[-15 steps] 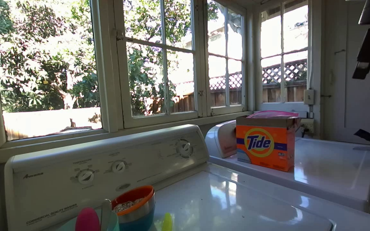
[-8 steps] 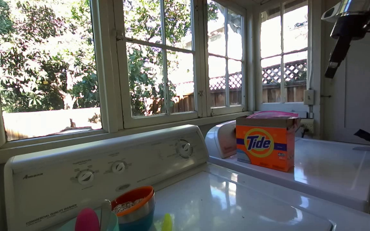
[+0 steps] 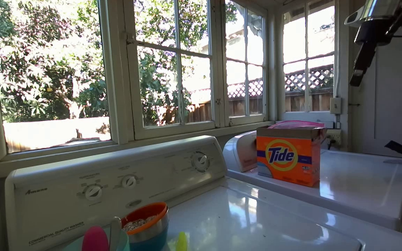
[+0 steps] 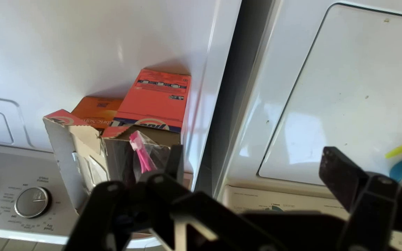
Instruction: Remove the clear plastic from the orange box then close the box.
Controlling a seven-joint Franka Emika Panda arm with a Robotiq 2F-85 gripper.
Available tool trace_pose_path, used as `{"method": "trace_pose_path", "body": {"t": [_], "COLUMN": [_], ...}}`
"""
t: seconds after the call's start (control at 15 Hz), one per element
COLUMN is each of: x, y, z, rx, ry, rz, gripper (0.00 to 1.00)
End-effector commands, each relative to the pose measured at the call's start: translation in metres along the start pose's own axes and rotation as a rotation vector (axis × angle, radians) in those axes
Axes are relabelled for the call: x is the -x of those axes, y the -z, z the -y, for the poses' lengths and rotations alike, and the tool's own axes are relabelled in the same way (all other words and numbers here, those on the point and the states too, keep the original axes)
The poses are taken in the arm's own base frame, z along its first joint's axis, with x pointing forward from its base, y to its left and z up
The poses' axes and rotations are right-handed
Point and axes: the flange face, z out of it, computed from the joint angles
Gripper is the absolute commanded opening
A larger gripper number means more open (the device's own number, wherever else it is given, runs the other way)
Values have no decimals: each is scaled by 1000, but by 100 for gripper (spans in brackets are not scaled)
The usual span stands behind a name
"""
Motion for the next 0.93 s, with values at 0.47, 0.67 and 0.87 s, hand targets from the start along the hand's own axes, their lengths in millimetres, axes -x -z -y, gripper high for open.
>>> {"method": "trace_pose_path", "body": {"t": [0.47,0.67,0.87], "x": [-49,-79,-79], "y": [-71,-70,-67], "z": [-94,-113,-107], "rx": [20,34,59], "ry": [272,331,309], "rz": [104,85,89], "gripper": [100,100,100]}}
